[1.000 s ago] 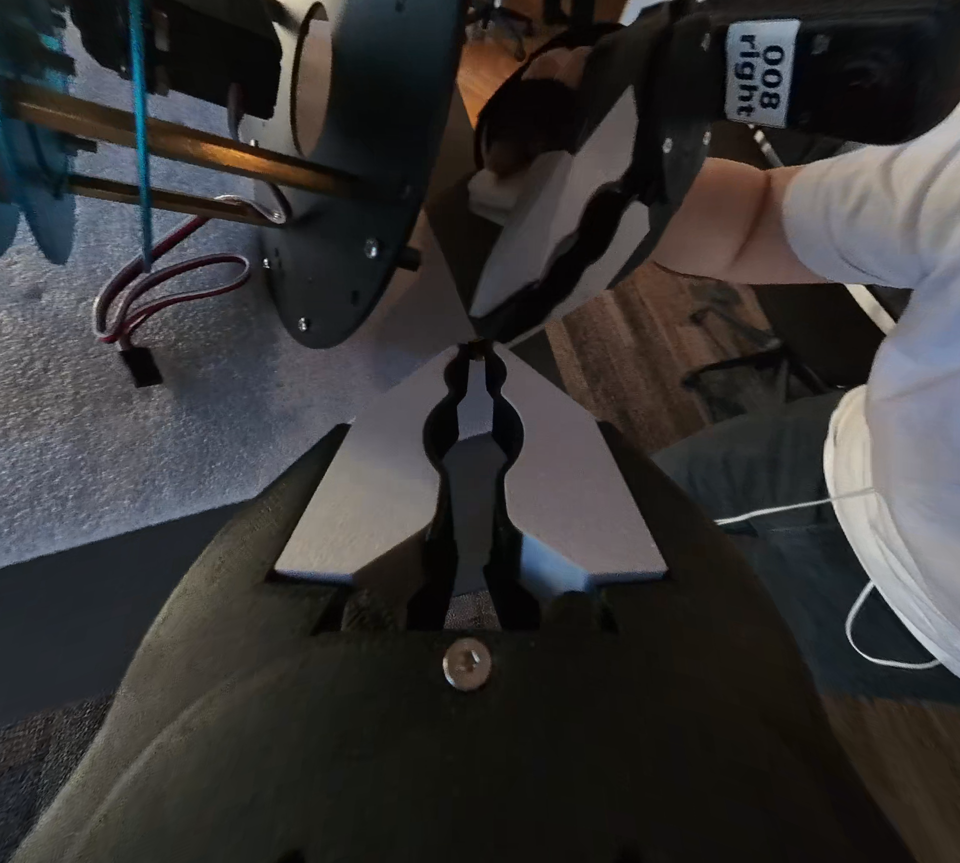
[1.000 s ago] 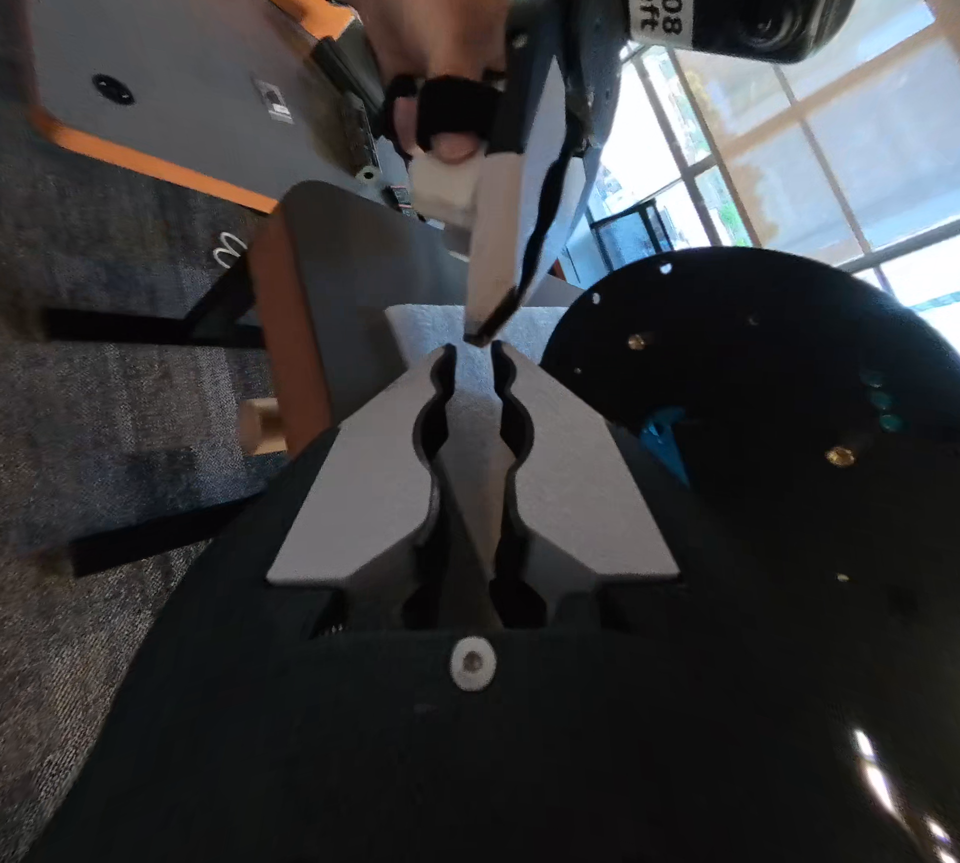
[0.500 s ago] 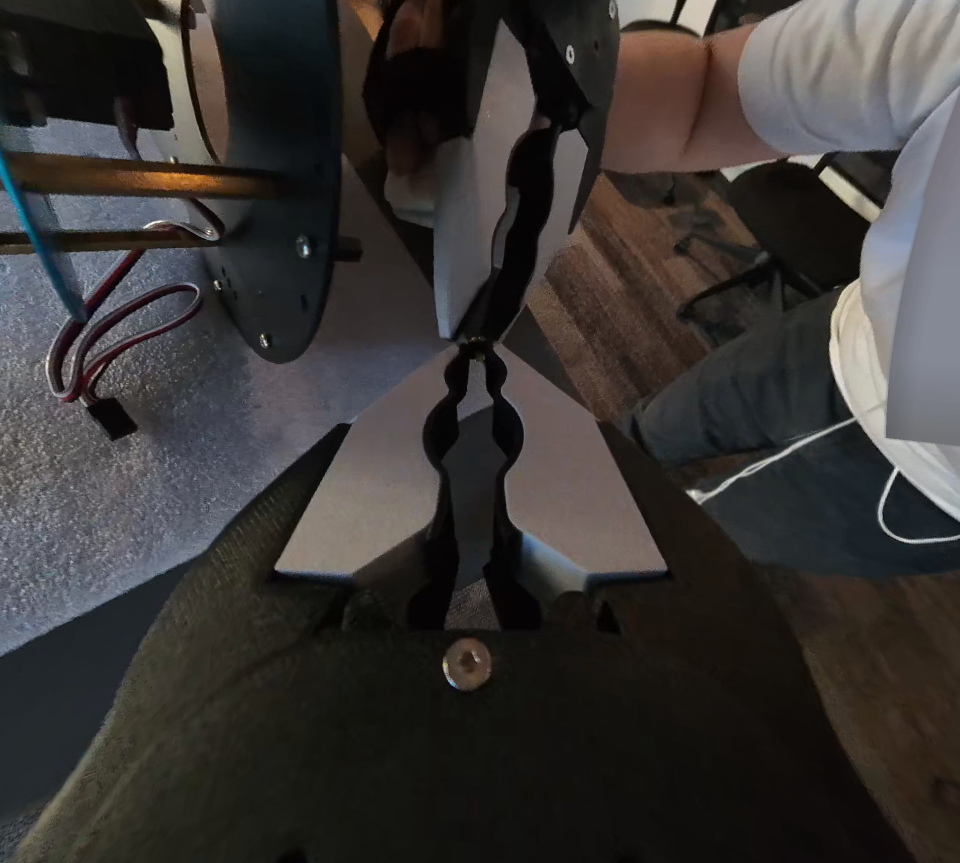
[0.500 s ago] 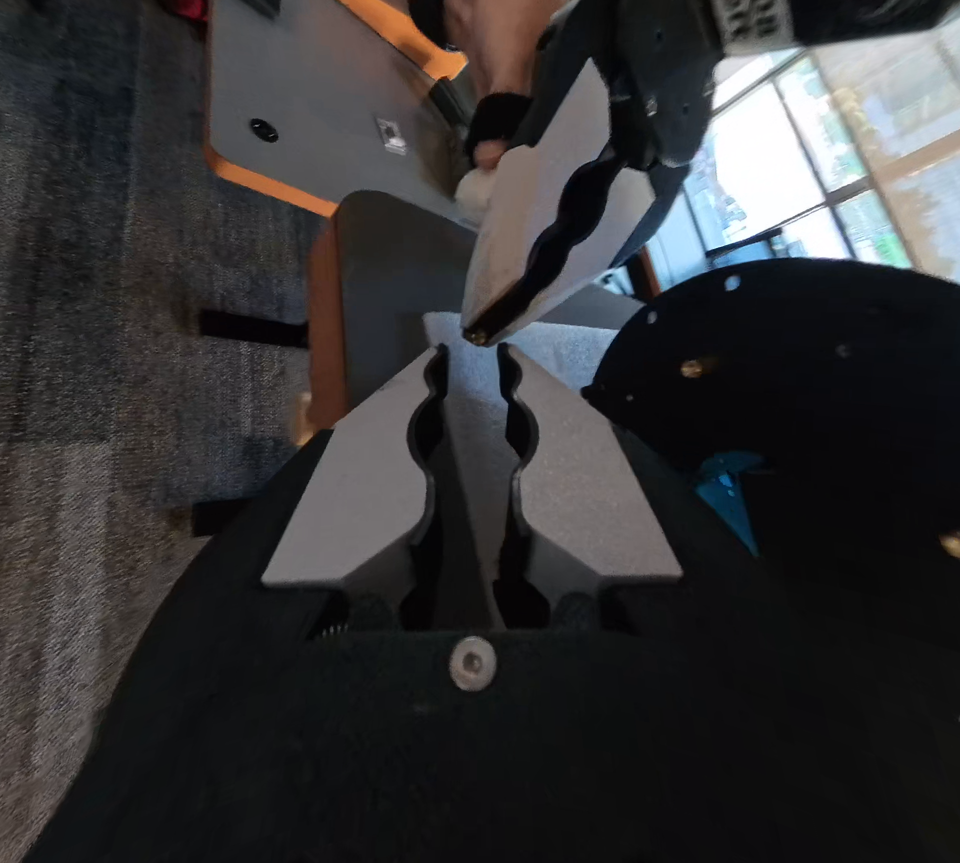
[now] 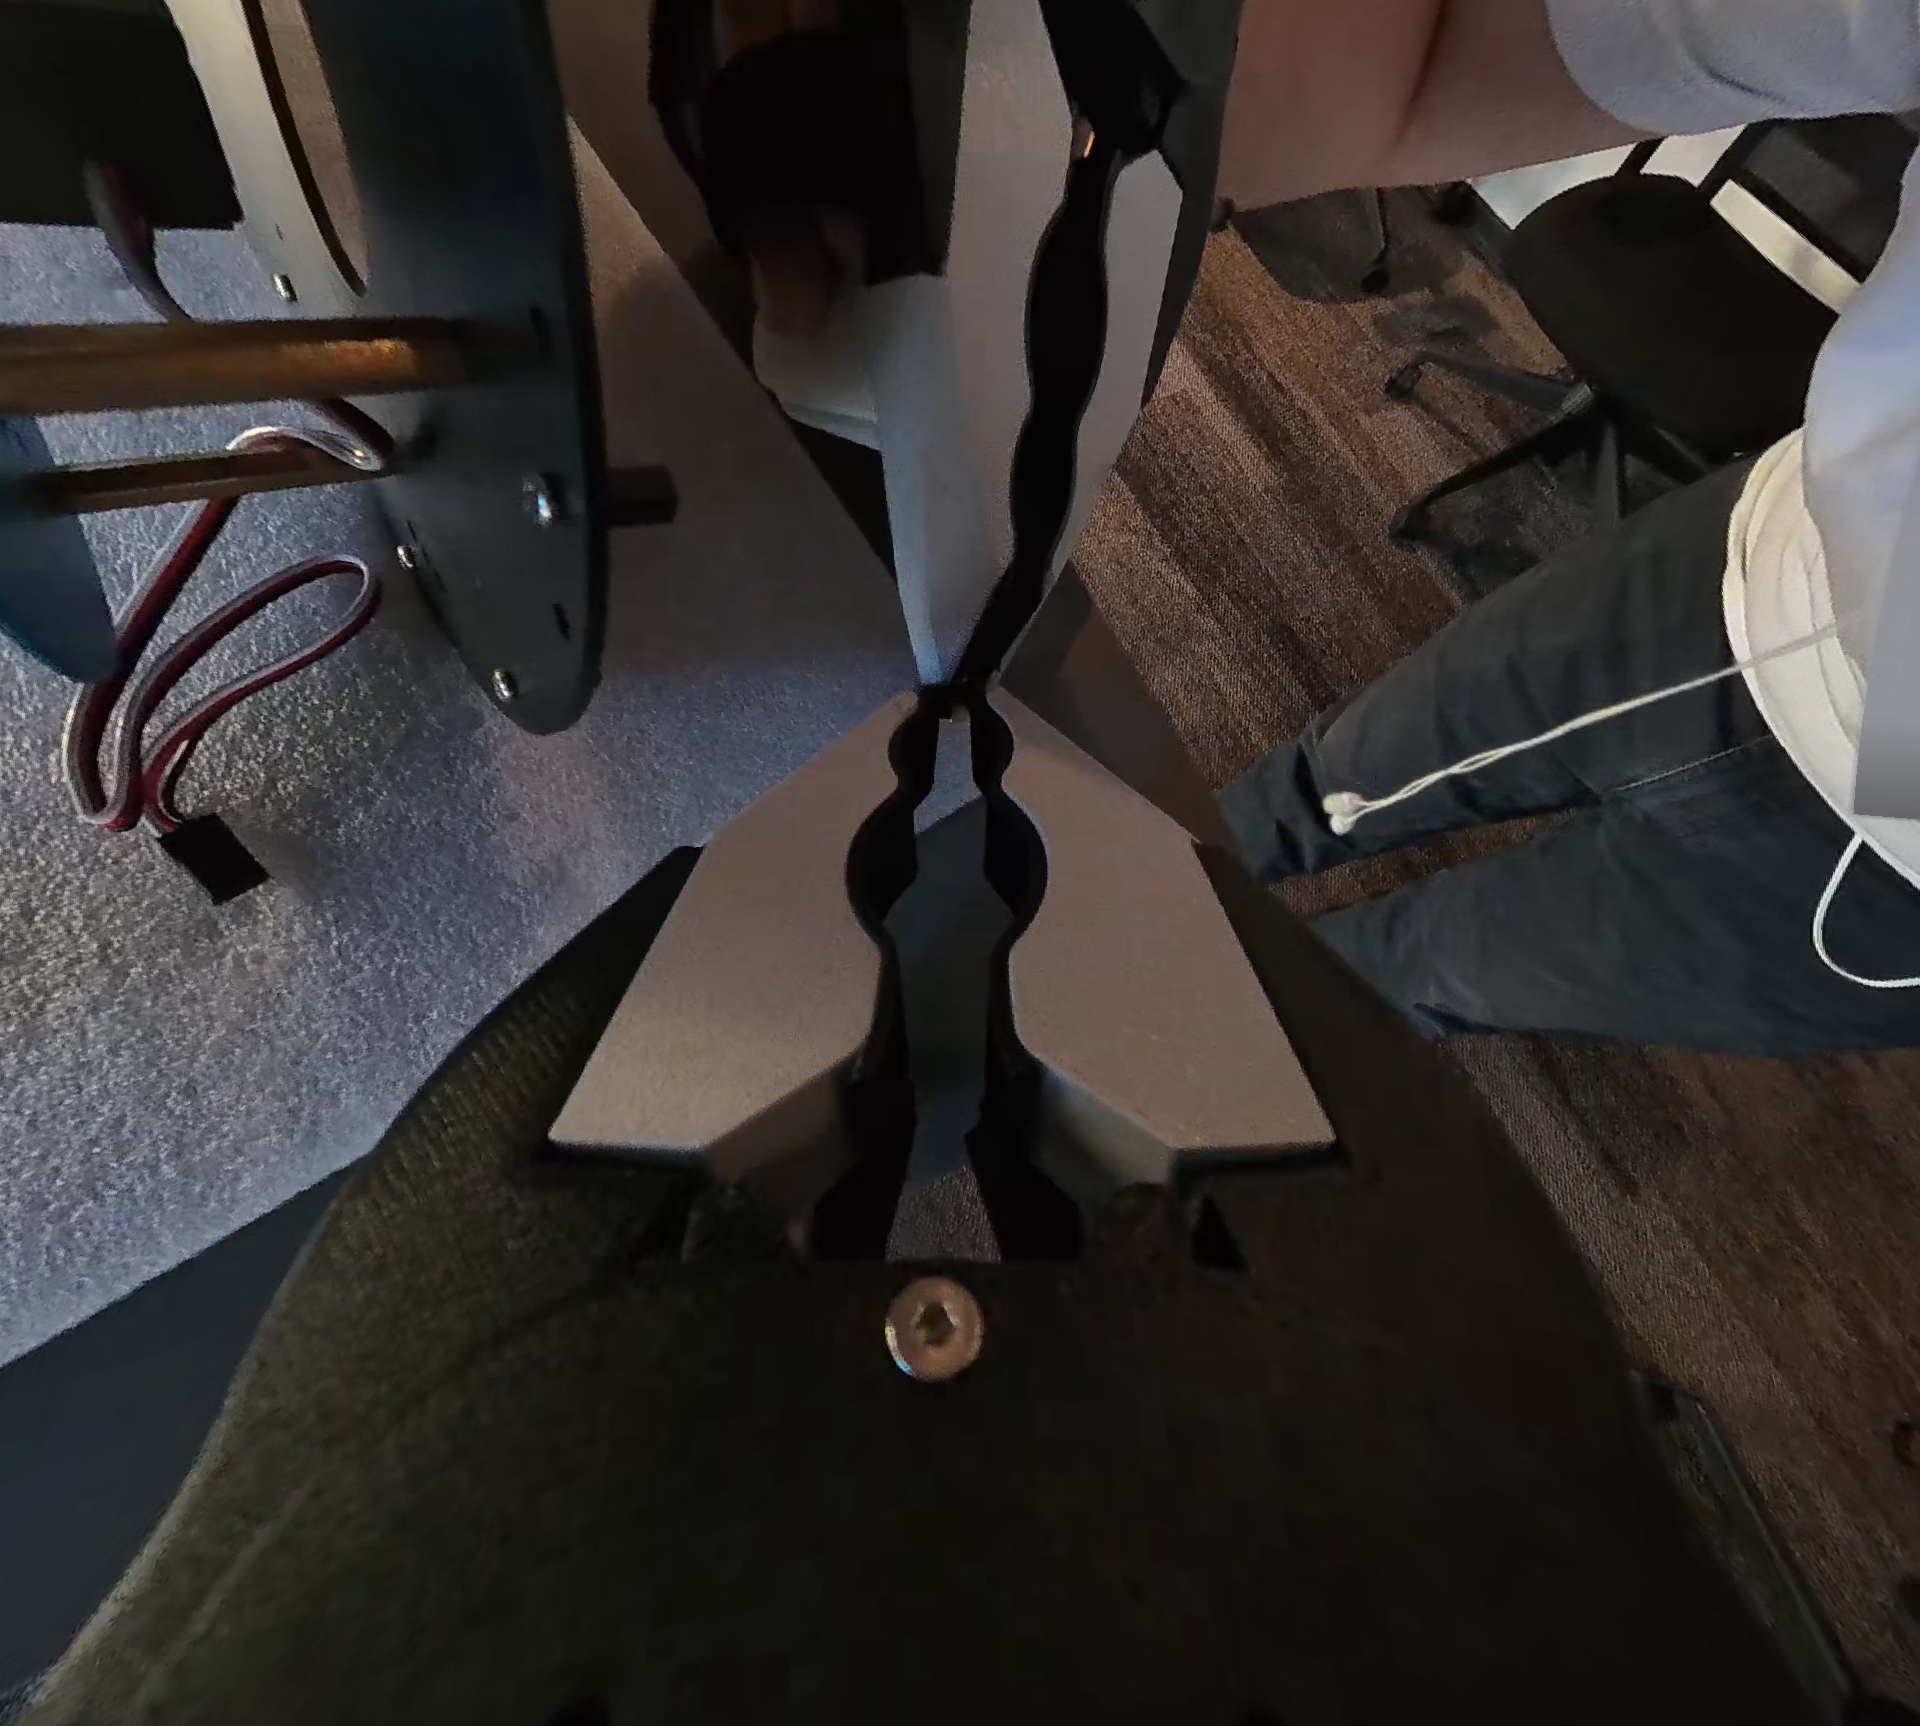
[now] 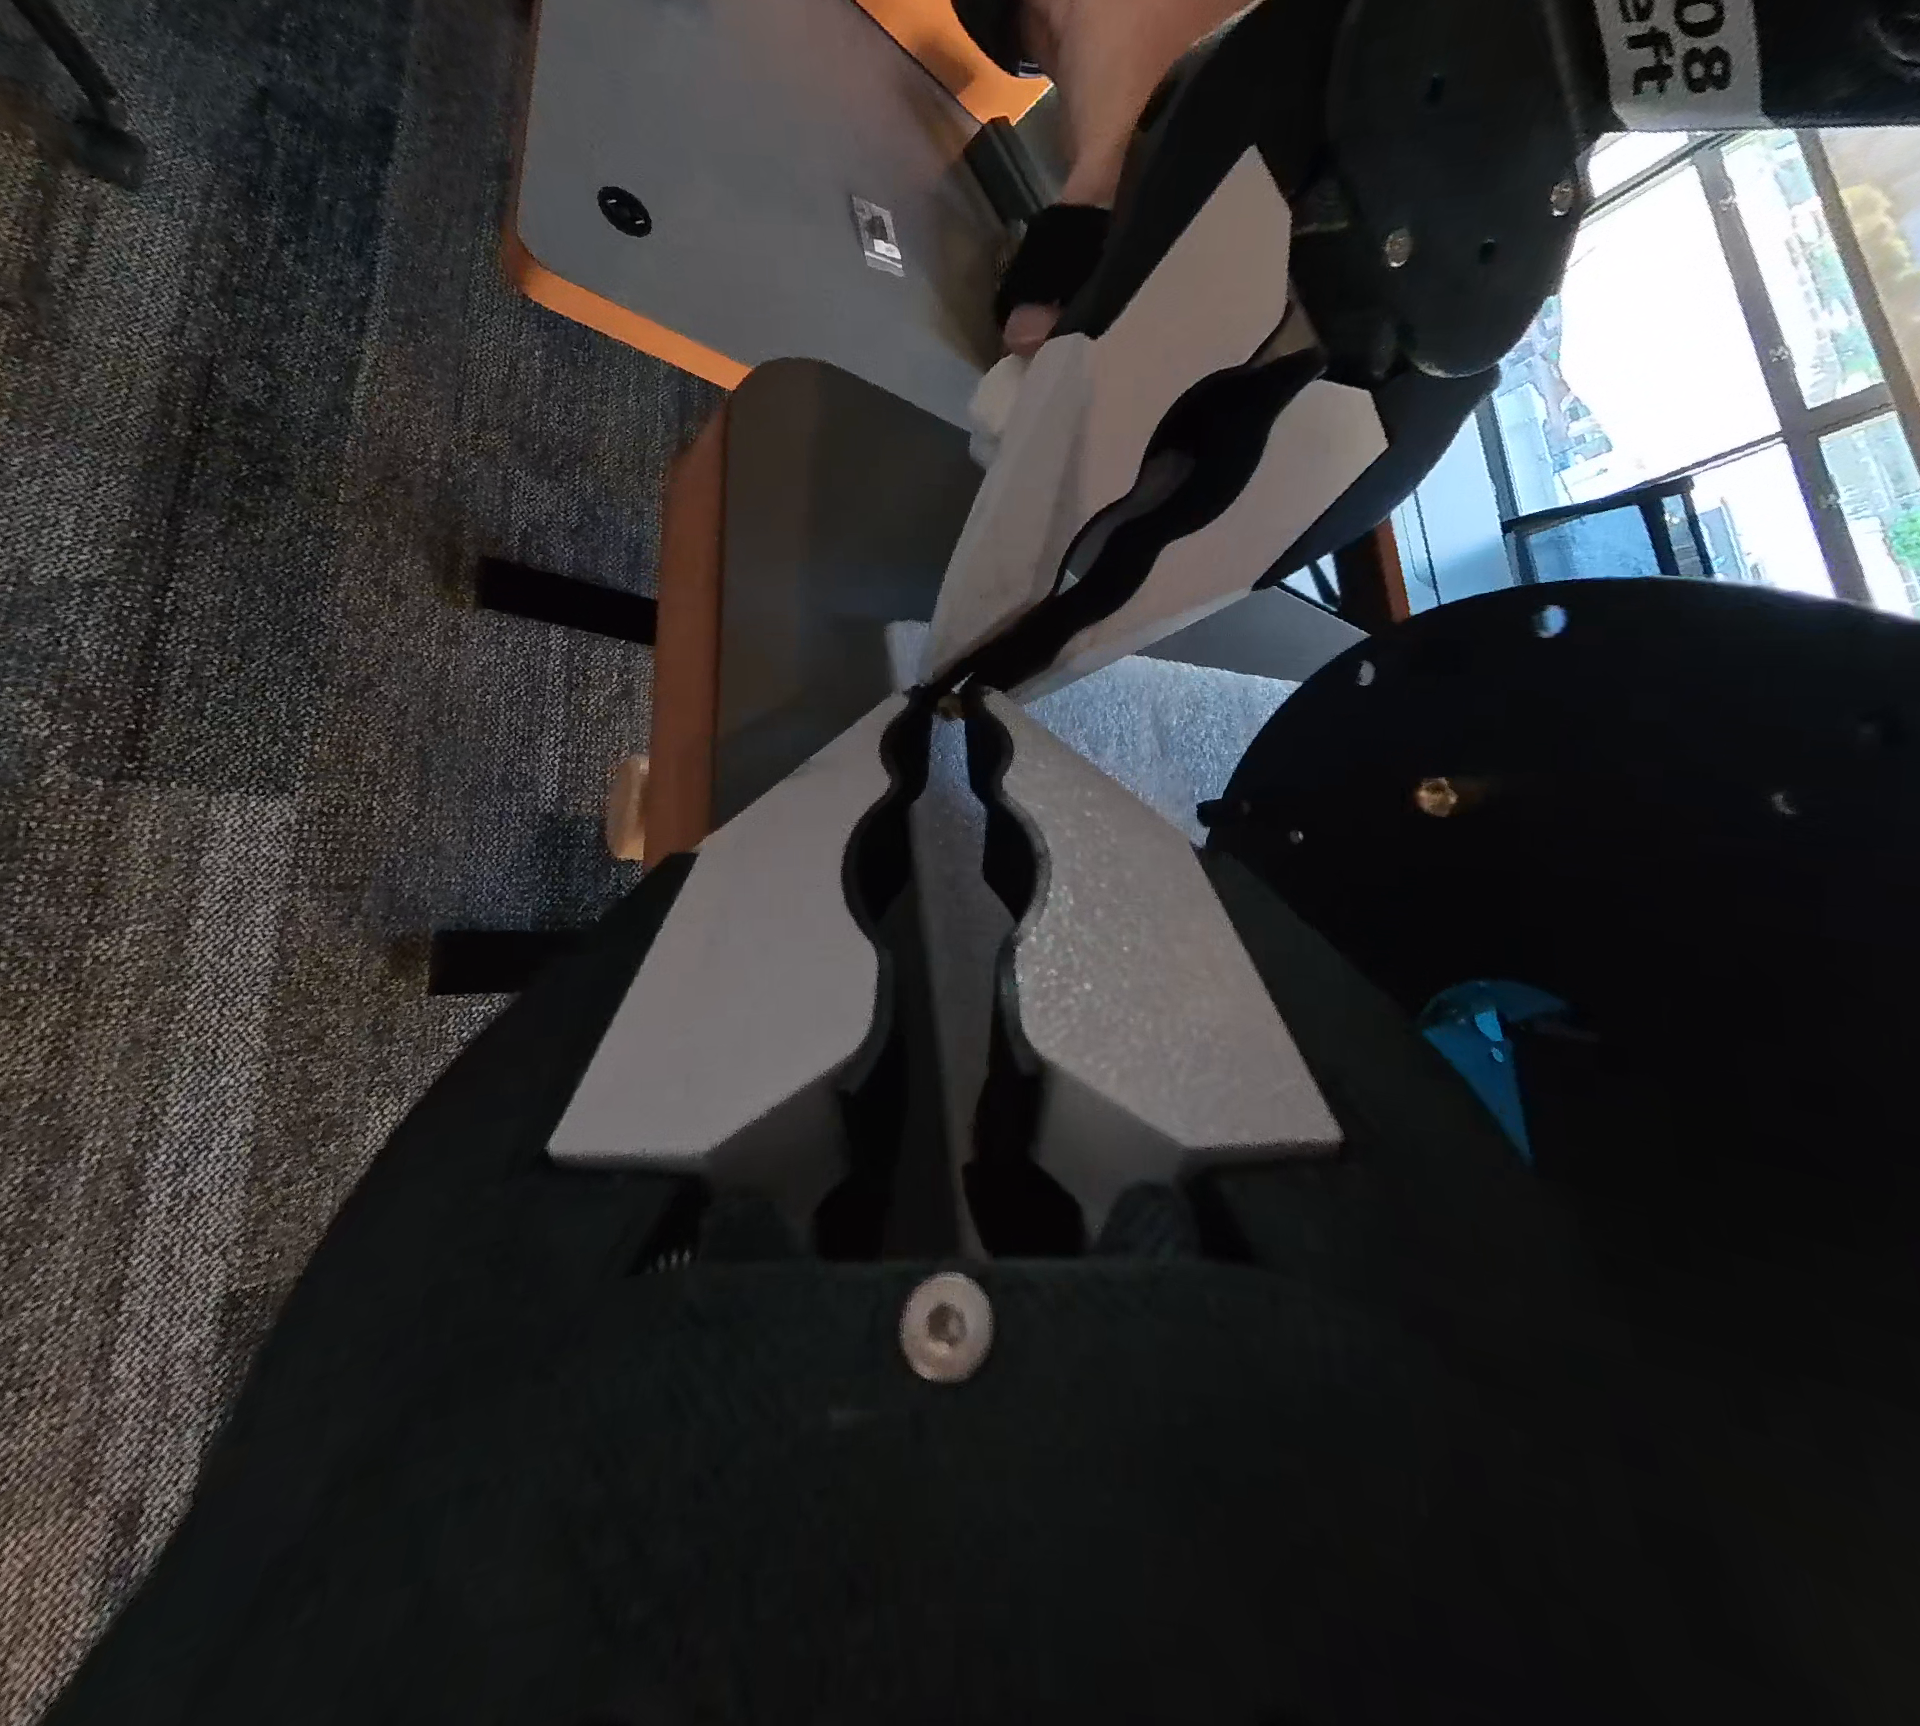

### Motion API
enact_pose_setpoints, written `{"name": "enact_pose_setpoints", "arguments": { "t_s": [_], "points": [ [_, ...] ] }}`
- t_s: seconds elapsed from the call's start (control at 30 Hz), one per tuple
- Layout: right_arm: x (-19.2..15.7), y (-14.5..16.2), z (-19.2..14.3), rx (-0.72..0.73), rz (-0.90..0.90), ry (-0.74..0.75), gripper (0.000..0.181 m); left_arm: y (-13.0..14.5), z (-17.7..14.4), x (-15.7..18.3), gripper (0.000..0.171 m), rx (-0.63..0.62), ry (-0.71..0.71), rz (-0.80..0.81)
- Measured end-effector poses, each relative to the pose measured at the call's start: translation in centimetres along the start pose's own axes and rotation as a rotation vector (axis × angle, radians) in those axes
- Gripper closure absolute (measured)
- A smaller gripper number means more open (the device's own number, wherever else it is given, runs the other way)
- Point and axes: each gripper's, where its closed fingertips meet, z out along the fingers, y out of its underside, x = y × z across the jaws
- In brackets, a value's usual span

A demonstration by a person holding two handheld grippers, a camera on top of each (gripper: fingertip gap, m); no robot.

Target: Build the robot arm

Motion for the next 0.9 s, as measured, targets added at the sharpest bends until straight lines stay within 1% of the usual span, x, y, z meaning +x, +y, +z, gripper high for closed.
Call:
{"name": "enact_pose_setpoints", "arguments": {
  "t_s": [0.17, 0.23, 0.3, 0.4, 0.53, 0.63, 0.77, 0.9],
  "points": [
    [0.1, 0.0, -0.1, 0.014, 0.033, 0.010, 0.177, -0.1, 0.0, 0.0, 0.167, 0.017, 0.006, -0.012],
    [0.4, 0.3, -0.2, 0.009, 0.036, 0.043, 0.177, 0.0, -0.2, -0.4, 0.156, 0.019, -0.020, -0.019],
    [0.7, 0.5, -0.4, -0.001, 0.030, 0.084, 0.177, 0.0, -0.5, -0.8, 0.152, 0.027, -0.049, -0.024],
    [0.8, 0.7, -0.4, -0.013, 0.025, 0.121, 0.177, -0.1, -0.4, -1.0, 0.156, 0.036, -0.077, -0.024],
    [1.3, 1.4, -0.5, -0.072, 0.028, 0.172, 0.177, 0.0, -0.3, -1.5, 0.163, 0.018, -0.132, -0.002],
    [1.0, 1.9, -0.6, -0.099, 0.056, 0.142, 0.177, 0.0, -0.5, -1.5, 0.162, 0.031, -0.140, -0.030],
    [0.9, 2.2, -0.6, -0.113, 0.156, 0.077, 0.177, 0.3, -0.9, -1.8, 0.161, 0.032, -0.179, -0.039],
    [0.8, 2.3, -0.6, -0.110, 0.244, -0.001, 0.177, 0.4, -1.2, -1.6, 0.162, 0.049, -0.187, -0.052]
  ]
}}
